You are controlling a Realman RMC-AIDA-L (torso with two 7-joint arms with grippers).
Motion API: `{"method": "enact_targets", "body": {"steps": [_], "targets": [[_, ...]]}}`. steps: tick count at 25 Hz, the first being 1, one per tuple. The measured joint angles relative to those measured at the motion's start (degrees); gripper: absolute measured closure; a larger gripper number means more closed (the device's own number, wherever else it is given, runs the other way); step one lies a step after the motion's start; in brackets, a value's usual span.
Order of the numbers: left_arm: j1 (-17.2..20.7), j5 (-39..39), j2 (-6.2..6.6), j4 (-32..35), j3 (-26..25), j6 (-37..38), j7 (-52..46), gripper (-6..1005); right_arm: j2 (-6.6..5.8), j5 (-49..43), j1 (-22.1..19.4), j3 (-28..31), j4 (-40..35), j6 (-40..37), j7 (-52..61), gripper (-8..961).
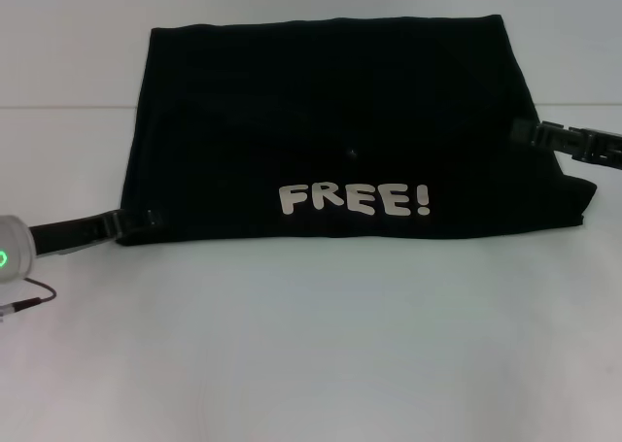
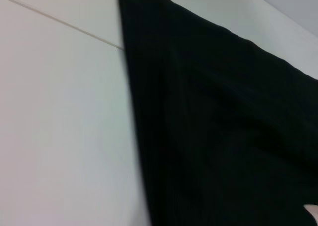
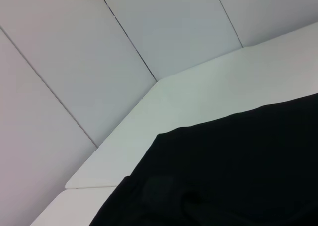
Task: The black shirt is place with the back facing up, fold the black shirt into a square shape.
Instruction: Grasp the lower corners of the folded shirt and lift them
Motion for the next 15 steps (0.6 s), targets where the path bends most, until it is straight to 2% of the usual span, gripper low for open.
{"method": "enact_targets", "body": {"steps": [12, 15], "targets": [[-0.7, 0.2, 0.27, 0.3, 0.4, -1.9, -4.7, 340, -0.16, 0.1, 0.0, 0.1, 0.0, -0.1, 0.5, 182], [-0.8, 0.6, 0.29, 0.2, 0.5, -2.1, -5.1, 446, -0.37, 0.1, 0.1, 0.1, 0.0, -0.5, 0.6, 181]]}}
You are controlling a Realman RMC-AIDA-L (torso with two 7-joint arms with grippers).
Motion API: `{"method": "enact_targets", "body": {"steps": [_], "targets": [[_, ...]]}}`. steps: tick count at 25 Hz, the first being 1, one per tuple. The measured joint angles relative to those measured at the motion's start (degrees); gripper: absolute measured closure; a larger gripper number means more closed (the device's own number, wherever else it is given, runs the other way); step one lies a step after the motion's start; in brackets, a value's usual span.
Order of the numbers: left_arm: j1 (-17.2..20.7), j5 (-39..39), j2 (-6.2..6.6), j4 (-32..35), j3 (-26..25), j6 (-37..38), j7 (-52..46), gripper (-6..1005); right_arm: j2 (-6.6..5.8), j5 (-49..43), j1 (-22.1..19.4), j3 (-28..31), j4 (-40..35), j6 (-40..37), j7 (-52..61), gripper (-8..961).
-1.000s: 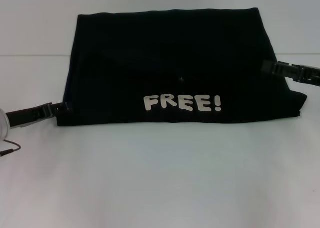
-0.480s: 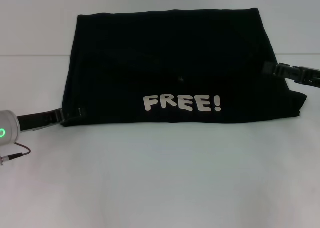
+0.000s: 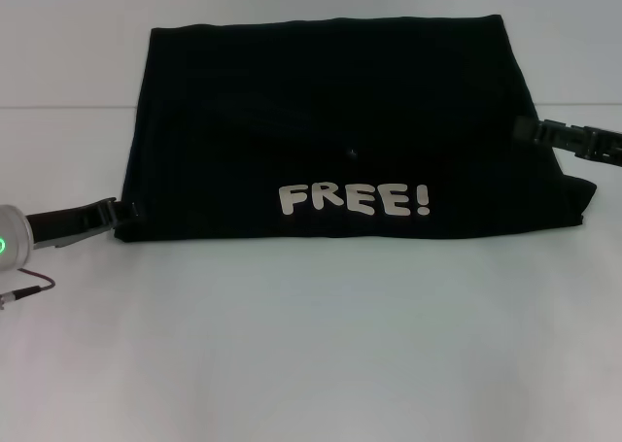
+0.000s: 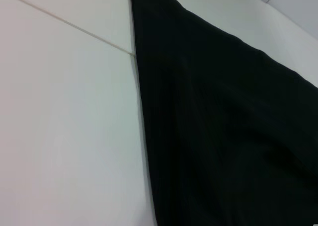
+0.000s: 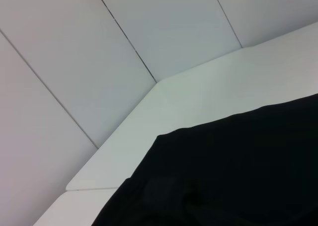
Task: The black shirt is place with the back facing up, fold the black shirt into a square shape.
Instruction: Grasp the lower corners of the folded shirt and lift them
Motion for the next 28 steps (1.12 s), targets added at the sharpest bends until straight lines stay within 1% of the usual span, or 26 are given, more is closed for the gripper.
{"method": "enact_targets", "body": {"steps": [3, 5, 8, 10, 11, 14, 16, 18, 19, 21, 23, 28], "targets": [[-0.1, 0.6, 0.00, -0.1, 0.0, -0.2, -0.2, 553, -0.35, 0.0, 0.0, 0.0, 0.0, -0.8, 0.4, 180], [-0.1, 0.8, 0.00, -0.1, 0.0, -0.2, -0.4, 787, -0.56, -0.2, 0.0, 0.0, 0.0, -1.3, 1.2, 180], [-0.1, 0.9, 0.09, -0.1, 0.1, 0.3, -1.7, 871, -1.37, -0.5, -0.1, -0.3, 0.0, -1.9, 2.9, 179], [-0.2, 0.9, 0.38, 0.1, 0.0, 1.7, -3.2, 927, -2.36, -2.0, -0.2, -0.5, -0.4, -2.4, 5.6, 179], [-0.4, 1.0, 0.67, 0.2, -0.3, 2.9, -4.3, 955, -3.08, -3.5, -0.2, -0.5, -0.7, -2.4, 7.6, 178], [-1.3, 1.0, 1.52, 0.4, -0.6, 5.6, -7.0, 955, -5.95, -10.6, 0.4, -0.3, -1.1, -2.4, 16.6, 178], [-1.8, 1.0, 1.76, 0.4, -0.6, 6.2, -8.0, 955, -7.98, -16.0, 1.1, -0.2, -1.2, -2.3, 22.6, 177], [-2.6, 1.0, 1.92, 0.4, -0.4, 6.6, -8.7, 955, -9.54, -20.6, 1.7, -0.2, -1.0, -2.2, 27.5, 177], [-2.9, 1.0, 1.99, 0.4, -0.3, 6.6, -8.9, 955, -10.04, -22.0, 1.8, -0.1, -1.0, -2.1, 29.2, 177], [-3.4, 1.0, 2.04, 0.2, -0.1, 6.6, -9.0, 955, -10.40, -24.1, 1.9, 0.3, -1.2, -1.8, 31.0, 176], [-3.9, 1.0, 2.09, 0.1, -0.1, 6.6, -9.0, 954, -10.42, -25.3, 2.2, 0.7, -1.3, -0.2, 31.6, 176], [-4.4, 0.9, 2.25, 0.0, -0.1, 6.6, -9.0, 954, -9.54, -25.7, 3.4, -0.1, 0.9, 5.6, 31.0, 175]]}}
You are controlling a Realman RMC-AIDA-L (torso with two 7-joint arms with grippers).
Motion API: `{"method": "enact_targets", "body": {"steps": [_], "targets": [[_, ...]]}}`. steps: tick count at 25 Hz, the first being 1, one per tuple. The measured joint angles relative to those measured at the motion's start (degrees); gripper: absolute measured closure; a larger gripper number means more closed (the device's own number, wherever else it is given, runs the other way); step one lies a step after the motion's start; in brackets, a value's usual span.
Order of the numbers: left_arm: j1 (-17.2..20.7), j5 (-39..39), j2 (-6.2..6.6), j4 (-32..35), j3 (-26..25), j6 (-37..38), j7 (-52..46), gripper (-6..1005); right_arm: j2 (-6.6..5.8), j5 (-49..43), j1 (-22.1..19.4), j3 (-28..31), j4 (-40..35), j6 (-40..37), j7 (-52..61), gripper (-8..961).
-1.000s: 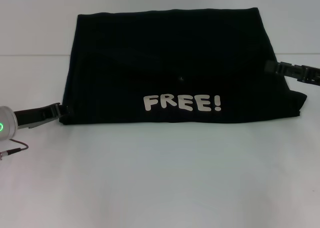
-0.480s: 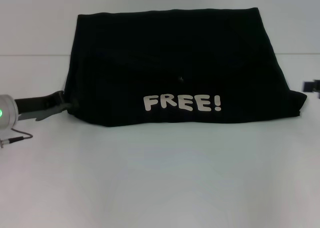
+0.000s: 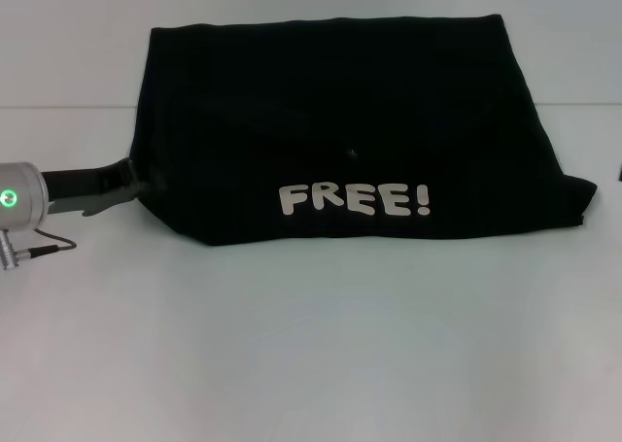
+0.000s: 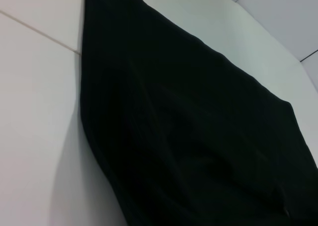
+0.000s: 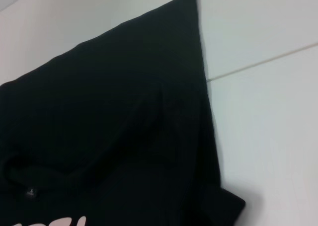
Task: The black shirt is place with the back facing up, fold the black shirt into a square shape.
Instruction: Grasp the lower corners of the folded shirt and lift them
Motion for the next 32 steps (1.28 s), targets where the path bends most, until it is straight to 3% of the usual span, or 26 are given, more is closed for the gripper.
{"method": "enact_targets", "body": {"steps": [6, 11, 15, 32], "targets": [[-0.1, -0.2, 0.02, 0.0, 0.0, 0.1, 0.0, 954, 1.05, -3.8, 4.6, -2.8, 6.5, 9.0, -2.1, 117], [-0.1, -0.3, 0.04, 0.0, -0.1, 0.4, 0.0, 955, 3.65, -10.2, 7.9, -3.4, 8.5, 16.0, -2.5, 22], [0.1, -0.4, 0.04, 0.1, -0.3, 0.6, 0.0, 955, 5.00, -11.2, 9.3, -4.2, 8.6, 17.9, -3.0, 27], [0.1, -0.5, -0.05, 0.0, -0.4, 0.1, -0.1, 955, 5.52, -11.3, 10.5, -6.7, 10.8, 17.6, -3.6, 51]]}}
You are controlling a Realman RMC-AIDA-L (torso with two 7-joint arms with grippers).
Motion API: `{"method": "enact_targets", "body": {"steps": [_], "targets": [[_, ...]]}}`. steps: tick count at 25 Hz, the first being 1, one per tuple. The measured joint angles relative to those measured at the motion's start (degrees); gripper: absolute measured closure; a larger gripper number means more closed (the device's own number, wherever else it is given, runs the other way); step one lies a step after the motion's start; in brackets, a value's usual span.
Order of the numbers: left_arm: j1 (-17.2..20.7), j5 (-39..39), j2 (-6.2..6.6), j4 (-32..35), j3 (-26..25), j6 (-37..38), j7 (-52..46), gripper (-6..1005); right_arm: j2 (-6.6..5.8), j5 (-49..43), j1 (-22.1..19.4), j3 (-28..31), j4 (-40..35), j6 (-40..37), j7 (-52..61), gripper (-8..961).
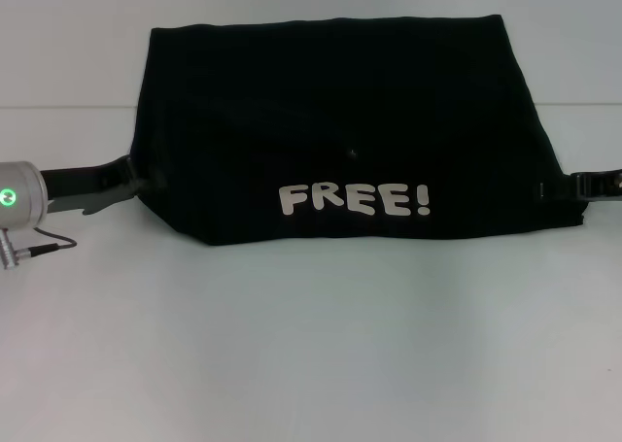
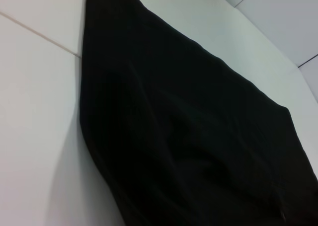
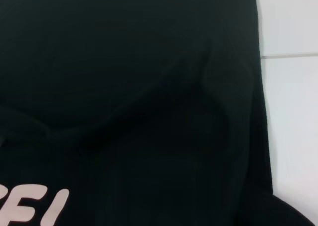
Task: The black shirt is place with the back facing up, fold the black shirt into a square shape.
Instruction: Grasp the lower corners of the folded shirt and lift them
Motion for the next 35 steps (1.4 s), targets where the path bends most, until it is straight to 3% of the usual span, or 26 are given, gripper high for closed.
{"method": "enact_targets", "body": {"steps": [10, 17, 26, 35], "targets": [[0.2, 0.0, -0.29, 0.0, 0.0, 0.0, 0.0, 954, 1.26, -0.2, 0.7, -0.2, 0.2, 0.5, -1.7, 65], [0.5, -1.0, -0.38, 0.0, -0.1, 0.3, 0.1, 955, 1.25, -1.2, -0.6, 0.1, -1.4, 1.4, -1.9, 75], [0.5, -1.0, -0.44, -0.1, 0.0, 0.4, 0.1, 955, 3.60, -1.6, -1.6, -0.3, -1.2, 8.6, -2.2, 88], [0.4, -1.3, -0.44, -0.1, 0.0, 0.3, 0.0, 954, 4.31, -1.4, -0.4, -0.5, 0.4, 8.9, -2.5, 101]]}}
